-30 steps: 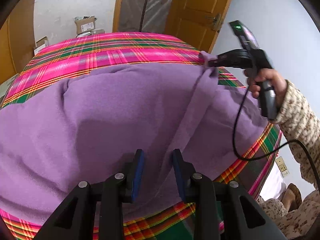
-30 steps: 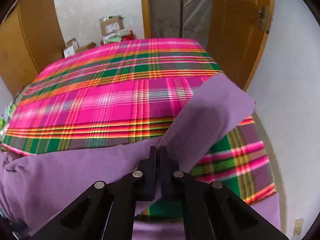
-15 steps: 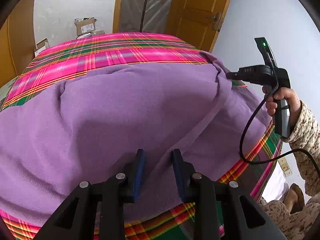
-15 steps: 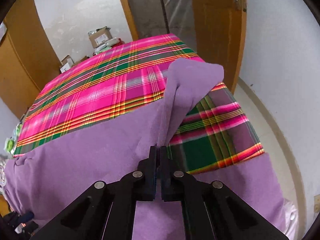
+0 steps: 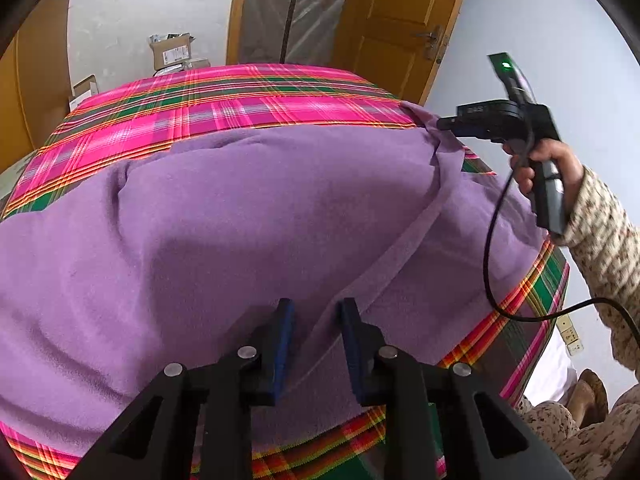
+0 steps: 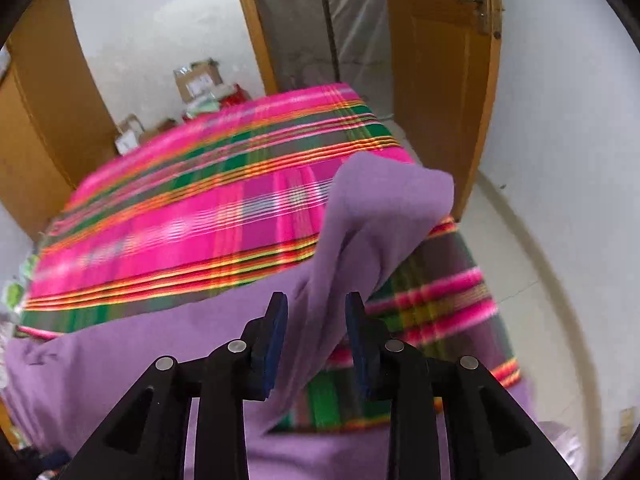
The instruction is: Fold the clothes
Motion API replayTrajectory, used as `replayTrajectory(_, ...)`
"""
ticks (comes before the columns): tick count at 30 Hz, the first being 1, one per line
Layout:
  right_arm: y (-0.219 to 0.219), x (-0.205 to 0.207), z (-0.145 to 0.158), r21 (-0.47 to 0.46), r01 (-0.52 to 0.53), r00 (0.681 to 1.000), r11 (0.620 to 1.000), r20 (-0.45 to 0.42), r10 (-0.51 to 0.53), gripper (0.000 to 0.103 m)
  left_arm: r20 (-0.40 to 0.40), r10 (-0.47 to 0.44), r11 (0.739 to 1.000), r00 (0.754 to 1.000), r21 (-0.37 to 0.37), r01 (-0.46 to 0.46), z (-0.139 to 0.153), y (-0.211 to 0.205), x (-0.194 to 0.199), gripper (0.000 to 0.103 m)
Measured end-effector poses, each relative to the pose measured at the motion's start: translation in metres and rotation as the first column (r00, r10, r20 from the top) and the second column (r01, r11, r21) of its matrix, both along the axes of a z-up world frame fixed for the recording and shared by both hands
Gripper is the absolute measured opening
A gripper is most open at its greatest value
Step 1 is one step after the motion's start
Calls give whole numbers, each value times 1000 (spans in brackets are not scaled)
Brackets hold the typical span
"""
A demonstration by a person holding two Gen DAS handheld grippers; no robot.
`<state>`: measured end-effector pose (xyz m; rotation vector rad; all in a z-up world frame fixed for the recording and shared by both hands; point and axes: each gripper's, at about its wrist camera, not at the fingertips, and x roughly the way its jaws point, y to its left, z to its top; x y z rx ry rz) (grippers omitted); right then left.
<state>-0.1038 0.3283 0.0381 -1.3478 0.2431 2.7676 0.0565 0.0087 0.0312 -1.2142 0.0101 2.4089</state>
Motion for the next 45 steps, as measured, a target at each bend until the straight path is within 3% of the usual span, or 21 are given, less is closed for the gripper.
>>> replayTrajectory(5,4,-19,-12,30,25,999,999,33,-26,29,4,2,1000,1000,0,-2,0,1,-2,25)
replayTrajectory(7,4,-20,-13,31,23,999,999,29,-24,12,4,4,1000,1000,1,-4,0,2,-1,25)
replayTrajectory(10,3,-19,-11,44,5,1000,999,20,-5,7,2,6,1000,1000,1,-6,1,2,-1,20)
replayTrajectory(14,9,-7,3,30,18,999,999,-40,-17,6,-10,0,1000,1000,7,0,3,3,3,4)
replayTrajectory(25,21,51,66,-5,35,970,999,-241,-36,6,-138,55,998,989,40,-50,38,-6,21,3)
replayTrajectory(32,20,94,95,39,48,943,998,-331,-33,6,-193,18,999,981,40,-10,54,-1,40,2)
replayTrajectory(37,31,129,86,35,68,941,997,-336,-52,6,-168,-12,1000,986,20,16,45,3,50,2)
replayTrajectory(45,61,169,30,-22,141,956,990,-256,-142,6,-115,-50,999,992,-16,48,22,13,56,2)
